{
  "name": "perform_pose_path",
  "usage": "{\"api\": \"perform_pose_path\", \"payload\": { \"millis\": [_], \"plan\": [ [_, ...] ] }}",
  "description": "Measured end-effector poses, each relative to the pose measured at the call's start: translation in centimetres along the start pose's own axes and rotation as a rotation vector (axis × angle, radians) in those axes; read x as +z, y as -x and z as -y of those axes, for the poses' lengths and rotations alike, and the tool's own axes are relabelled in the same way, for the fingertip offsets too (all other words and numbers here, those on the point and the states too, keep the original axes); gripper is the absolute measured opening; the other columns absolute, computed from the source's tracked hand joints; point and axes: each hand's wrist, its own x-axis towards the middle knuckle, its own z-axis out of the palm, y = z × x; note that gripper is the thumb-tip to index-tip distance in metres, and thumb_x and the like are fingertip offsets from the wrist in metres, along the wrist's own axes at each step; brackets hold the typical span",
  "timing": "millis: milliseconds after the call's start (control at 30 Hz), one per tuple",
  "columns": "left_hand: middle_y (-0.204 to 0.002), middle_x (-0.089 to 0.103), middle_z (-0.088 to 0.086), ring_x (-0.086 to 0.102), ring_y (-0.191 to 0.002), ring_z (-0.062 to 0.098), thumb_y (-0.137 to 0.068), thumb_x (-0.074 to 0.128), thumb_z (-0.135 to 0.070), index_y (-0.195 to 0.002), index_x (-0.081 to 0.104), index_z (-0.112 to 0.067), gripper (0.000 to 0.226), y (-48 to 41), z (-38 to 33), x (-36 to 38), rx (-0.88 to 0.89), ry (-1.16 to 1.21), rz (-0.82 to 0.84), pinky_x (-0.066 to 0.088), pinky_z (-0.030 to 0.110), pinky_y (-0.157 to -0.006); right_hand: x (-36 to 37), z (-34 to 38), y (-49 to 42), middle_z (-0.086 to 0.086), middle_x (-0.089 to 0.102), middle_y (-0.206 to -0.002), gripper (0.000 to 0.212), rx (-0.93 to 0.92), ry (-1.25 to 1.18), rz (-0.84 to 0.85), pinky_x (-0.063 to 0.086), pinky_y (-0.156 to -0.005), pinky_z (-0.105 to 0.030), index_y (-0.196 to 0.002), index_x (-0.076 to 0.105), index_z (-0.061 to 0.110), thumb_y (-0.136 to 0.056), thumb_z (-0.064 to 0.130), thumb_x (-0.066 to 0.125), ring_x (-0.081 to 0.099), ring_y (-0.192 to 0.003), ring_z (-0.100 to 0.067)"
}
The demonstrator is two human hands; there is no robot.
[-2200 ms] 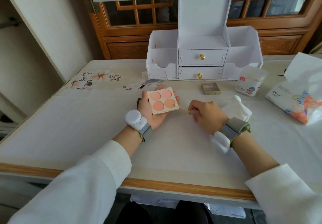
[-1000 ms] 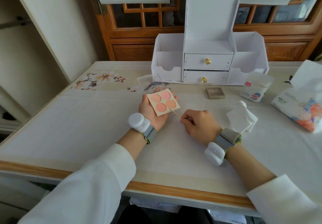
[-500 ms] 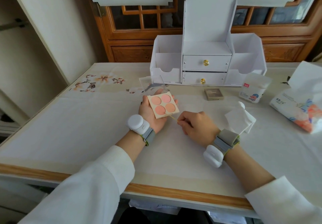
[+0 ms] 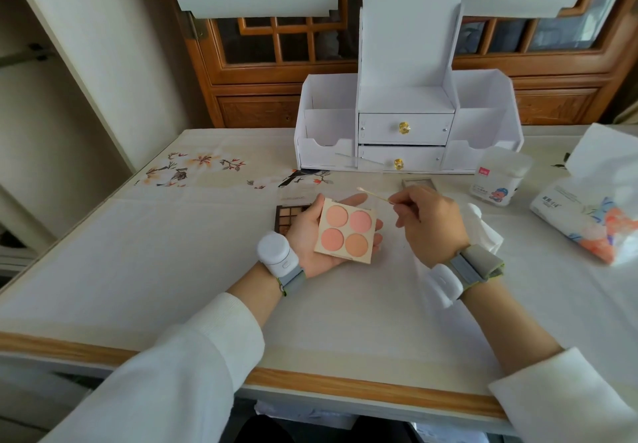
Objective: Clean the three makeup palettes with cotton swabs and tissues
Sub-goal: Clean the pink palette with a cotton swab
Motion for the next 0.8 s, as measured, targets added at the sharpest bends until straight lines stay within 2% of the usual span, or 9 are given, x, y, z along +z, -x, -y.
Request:
{"api": "perform_pose_path", "payload": {
  "millis": [100, 200, 300, 367, 433, 533, 700, 800],
  "plan": [
    [-0.102, 0.065, 0.023, 0.066, -0.084, 0.038, -0.095, 0.016, -0.059, -0.121, 0.058, -0.02, 0.063, 0.0, 0.3, 0.3, -0.026, -0.047, 0.016, 0.054, 0.044, -0.08, 0.0, -0.1, -0.5, -0.015, 0.064, -0.069, 0.013, -0.026, 0.017, 0.01, 0.039, -0.059, -0.02, -0.086, 0.066, -0.004, -0.081, -0.011, 0.056, 0.055, -0.054, -0.019],
    [-0.102, 0.066, 0.022, 0.066, -0.083, 0.037, -0.095, 0.016, -0.059, -0.122, 0.056, -0.022, 0.061, -0.1, 0.3, 0.3, -0.033, -0.034, 0.02, 0.055, 0.044, -0.079, 0.1, -0.2, -1.4, -0.013, 0.064, -0.068, 0.012, -0.123, 0.059, 0.072, 0.045, -0.062, -0.03, -0.085, 0.065, -0.004, -0.08, -0.01, 0.057, 0.058, -0.058, -0.027],
    [-0.108, 0.064, 0.019, 0.066, -0.087, 0.038, -0.095, 0.016, -0.059, -0.124, 0.055, -0.024, 0.06, -0.2, 0.3, 0.2, -0.039, -0.018, 0.028, 0.051, 0.047, -0.084, 0.5, -0.2, -1.9, -0.014, 0.064, -0.071, 0.011, -0.204, 0.086, 0.103, 0.048, -0.059, -0.036, -0.081, 0.065, -0.003, -0.077, -0.009, 0.057, 0.059, -0.059, -0.031],
    [-0.111, 0.065, 0.017, 0.066, -0.087, 0.037, -0.095, 0.017, -0.059, -0.118, 0.063, -0.024, 0.062, -0.3, 0.3, 0.1, -0.041, 0.013, 0.02, 0.053, 0.049, -0.082, 0.8, 0.0, -2.0, -0.014, 0.065, -0.072, 0.01, -0.237, 0.099, 0.118, 0.049, -0.058, -0.036, -0.079, 0.065, -0.002, -0.077, -0.008, 0.058, 0.058, -0.061, -0.03],
    [-0.107, 0.067, 0.015, 0.068, -0.085, 0.037, -0.095, 0.019, -0.058, -0.108, 0.071, -0.02, 0.065, -0.5, 0.3, 0.1, -0.045, 0.048, 0.019, 0.055, 0.051, -0.076, 1.0, 0.2, -2.2, -0.013, 0.064, -0.072, 0.009, -0.242, 0.096, 0.134, 0.048, -0.057, -0.035, -0.079, 0.065, -0.001, -0.077, -0.006, 0.058, 0.058, -0.062, -0.029],
    [-0.096, 0.071, 0.016, 0.069, -0.077, 0.037, -0.095, 0.02, -0.059, -0.11, 0.062, -0.018, 0.061, -0.4, 0.3, 0.3, -0.055, 0.043, 0.011, 0.056, 0.05, -0.069, 1.2, 0.4, -2.6, -0.013, 0.064, -0.071, 0.011, -0.269, 0.086, 0.162, 0.042, -0.057, -0.028, -0.079, 0.067, 0.0, -0.076, -0.006, 0.058, 0.057, -0.061, -0.028],
    [-0.094, 0.071, 0.015, 0.069, -0.077, 0.036, -0.095, 0.018, -0.059, -0.11, 0.06, -0.019, 0.06, -0.3, 0.2, 0.3, -0.063, 0.013, -0.013, 0.055, 0.046, -0.075, 1.3, 0.4, -3.2, -0.012, 0.065, -0.071, 0.014, -0.299, 0.081, 0.216, 0.046, -0.059, -0.032, -0.079, 0.07, 0.001, -0.075, -0.003, 0.056, 0.059, -0.063, -0.029],
    [-0.098, 0.069, 0.018, 0.068, -0.078, 0.038, -0.095, 0.02, -0.06, -0.113, 0.059, -0.014, 0.062, -0.4, 0.3, 0.3, -0.073, 0.011, -0.021, 0.055, 0.048, -0.074, 1.0, 0.5, -3.7, -0.011, 0.065, -0.068, 0.014, -0.316, 0.095, 0.209, 0.043, -0.057, -0.028, -0.077, 0.071, 0.002, -0.074, -0.005, 0.06, 0.058, -0.06, -0.027]
  ]
}}
